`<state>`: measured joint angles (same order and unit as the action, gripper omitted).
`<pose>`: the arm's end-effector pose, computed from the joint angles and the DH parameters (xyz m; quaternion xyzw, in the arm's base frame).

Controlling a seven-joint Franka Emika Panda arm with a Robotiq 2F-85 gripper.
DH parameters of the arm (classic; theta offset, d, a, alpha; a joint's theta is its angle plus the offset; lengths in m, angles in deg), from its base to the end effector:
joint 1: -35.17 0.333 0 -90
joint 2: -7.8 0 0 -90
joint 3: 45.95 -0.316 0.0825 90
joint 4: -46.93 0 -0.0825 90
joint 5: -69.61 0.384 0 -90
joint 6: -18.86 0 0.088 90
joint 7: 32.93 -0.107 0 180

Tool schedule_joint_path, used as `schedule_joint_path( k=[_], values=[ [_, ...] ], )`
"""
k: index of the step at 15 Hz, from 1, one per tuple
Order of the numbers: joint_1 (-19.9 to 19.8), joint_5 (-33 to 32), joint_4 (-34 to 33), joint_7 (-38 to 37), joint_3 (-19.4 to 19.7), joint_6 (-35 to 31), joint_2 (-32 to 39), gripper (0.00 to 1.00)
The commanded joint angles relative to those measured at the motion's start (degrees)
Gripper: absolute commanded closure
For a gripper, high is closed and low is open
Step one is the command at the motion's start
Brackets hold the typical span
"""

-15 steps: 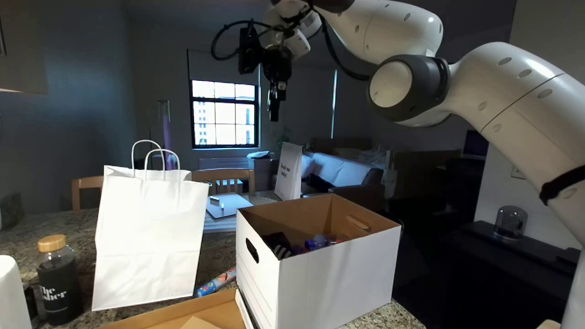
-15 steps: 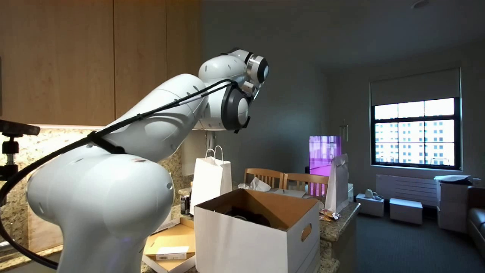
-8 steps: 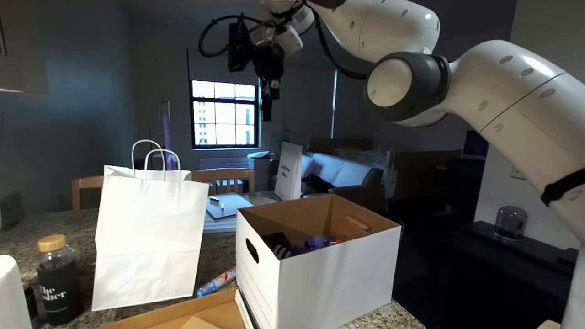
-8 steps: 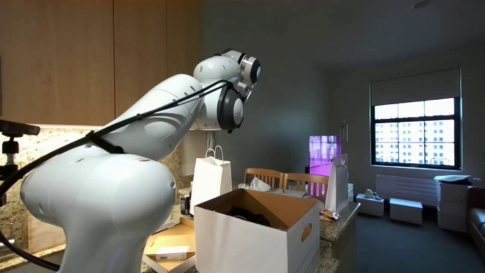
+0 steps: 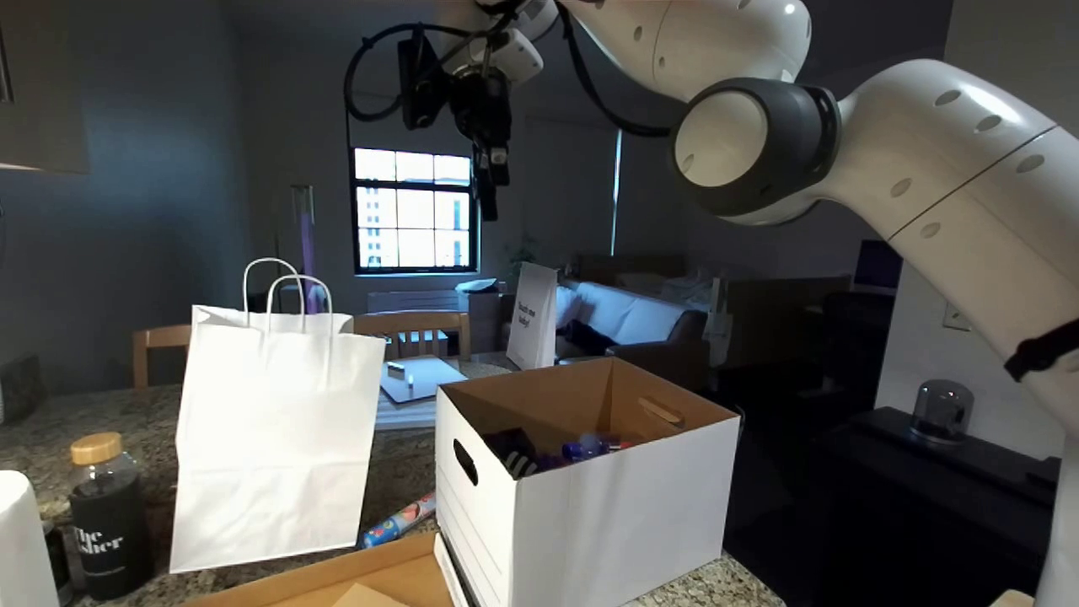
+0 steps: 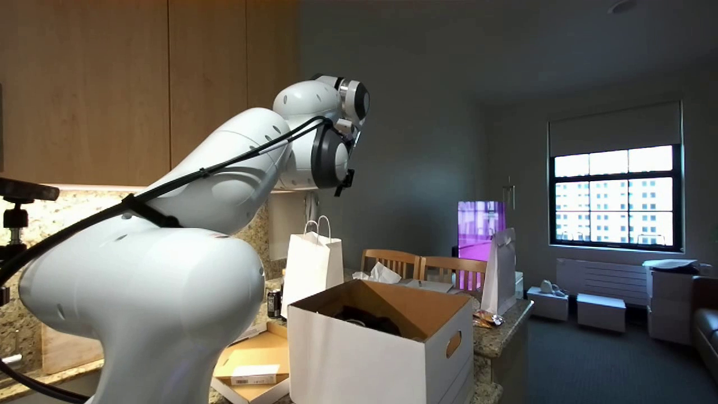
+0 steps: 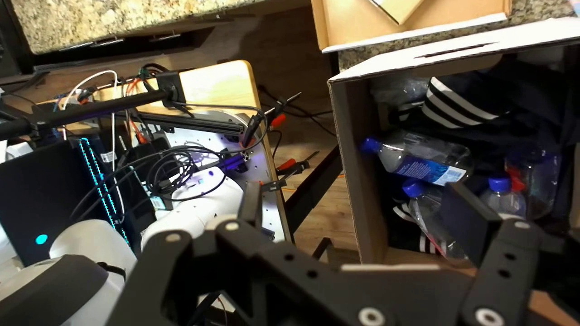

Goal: Pick the bottle in the box and put it on the table, then put it back in the box

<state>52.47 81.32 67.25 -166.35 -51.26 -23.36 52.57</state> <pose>0.5865 0.2366 0.6082 0.5967 -0.7703 -0.1539 0.1642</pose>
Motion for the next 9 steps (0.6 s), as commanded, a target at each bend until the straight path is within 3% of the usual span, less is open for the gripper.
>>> schedule_joint_path(
  k=[1,9],
  values=[
    [1.51,-3.83,1.98,2.67,1.36,0.45,-1.77,0.00],
    [3.26,-7.11,1.50,2.92,2.46,0.31,-1.47,0.00]
  ],
)
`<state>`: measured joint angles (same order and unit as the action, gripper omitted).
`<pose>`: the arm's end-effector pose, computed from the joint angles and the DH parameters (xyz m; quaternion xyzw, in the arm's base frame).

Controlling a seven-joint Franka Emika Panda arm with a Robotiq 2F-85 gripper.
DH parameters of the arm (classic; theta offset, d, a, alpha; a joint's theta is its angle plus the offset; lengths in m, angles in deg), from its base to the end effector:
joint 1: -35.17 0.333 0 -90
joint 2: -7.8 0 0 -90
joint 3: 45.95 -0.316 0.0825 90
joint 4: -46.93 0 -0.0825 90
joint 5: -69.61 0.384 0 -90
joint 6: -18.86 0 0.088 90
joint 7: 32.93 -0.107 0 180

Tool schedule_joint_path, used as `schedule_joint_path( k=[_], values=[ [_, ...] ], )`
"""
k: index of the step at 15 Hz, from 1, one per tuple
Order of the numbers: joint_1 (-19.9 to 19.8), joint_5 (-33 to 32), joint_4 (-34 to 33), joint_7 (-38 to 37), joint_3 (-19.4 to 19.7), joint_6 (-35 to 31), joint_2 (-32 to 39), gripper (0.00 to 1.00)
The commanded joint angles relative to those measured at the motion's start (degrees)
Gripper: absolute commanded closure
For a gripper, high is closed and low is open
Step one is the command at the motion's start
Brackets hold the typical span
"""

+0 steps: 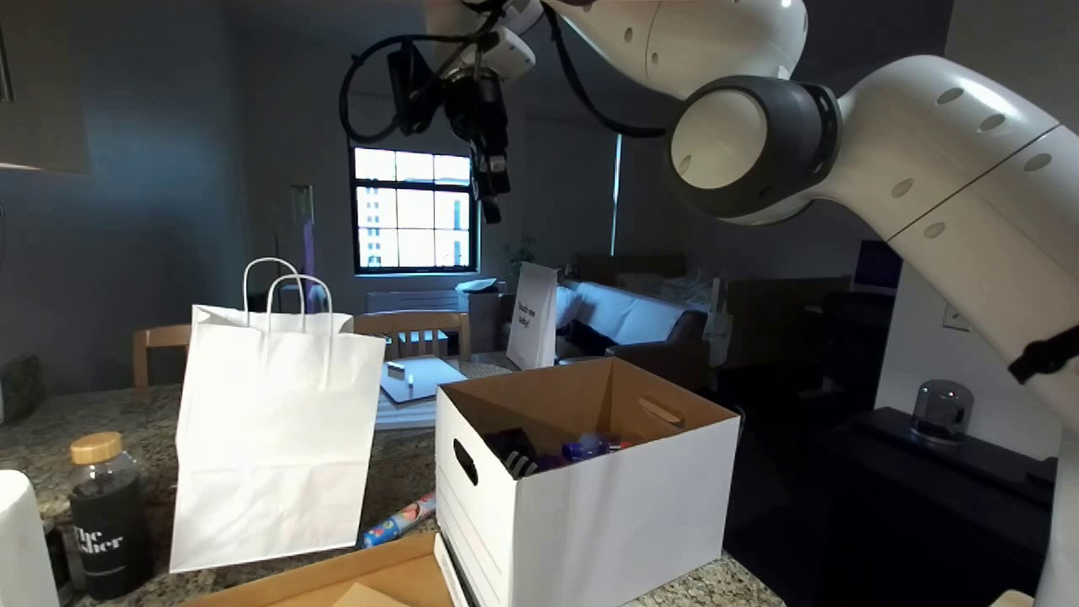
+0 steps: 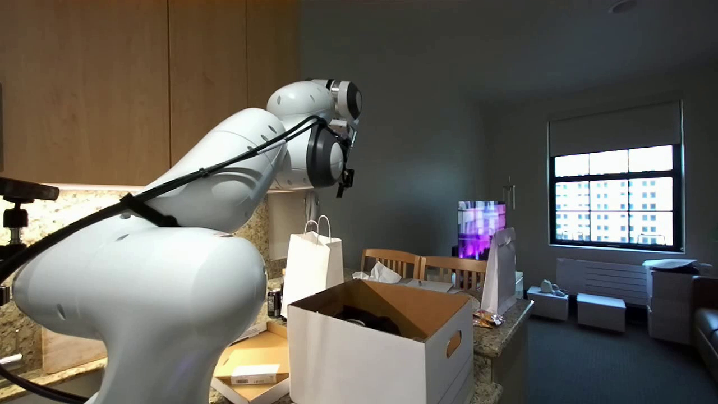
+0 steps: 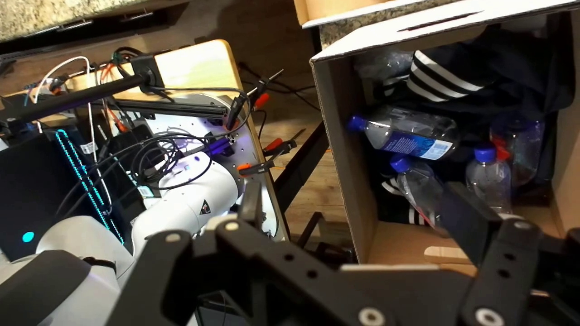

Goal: Pick the bottle in the box and put it on the table, then put it back in the box

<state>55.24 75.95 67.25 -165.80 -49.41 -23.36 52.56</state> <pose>0.5838 0.2460 0.6049 0.5887 -0.7813 -0.1057 0.1782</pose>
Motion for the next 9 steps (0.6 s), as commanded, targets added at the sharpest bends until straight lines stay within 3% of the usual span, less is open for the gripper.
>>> schedule_joint_path(
  k=[1,9],
  values=[
    [0.55,-1.84,1.47,2.44,0.64,0.26,-1.42,0.00],
    [0.22,-0.43,1.51,0.39,0.24,-0.59,-0.88,0.00]
  ],
)
